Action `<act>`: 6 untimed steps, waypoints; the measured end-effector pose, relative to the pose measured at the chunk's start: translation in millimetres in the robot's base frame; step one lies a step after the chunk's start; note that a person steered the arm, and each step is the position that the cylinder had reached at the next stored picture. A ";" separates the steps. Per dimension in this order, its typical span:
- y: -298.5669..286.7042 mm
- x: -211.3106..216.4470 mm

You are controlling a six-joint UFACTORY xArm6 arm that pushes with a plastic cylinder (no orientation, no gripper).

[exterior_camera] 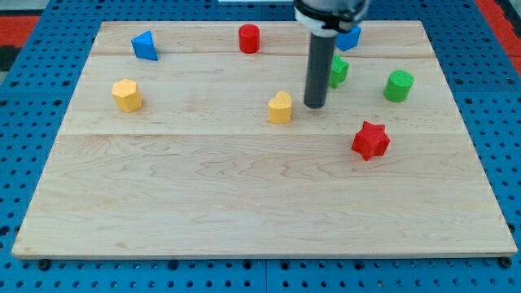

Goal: Slide the red star towards the bottom center of the board

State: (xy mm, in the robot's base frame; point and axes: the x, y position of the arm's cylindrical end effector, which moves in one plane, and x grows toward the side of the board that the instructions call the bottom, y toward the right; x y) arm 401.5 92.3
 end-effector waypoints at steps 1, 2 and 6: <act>47.5 18.5; 66.0 49.3; 18.4 105.9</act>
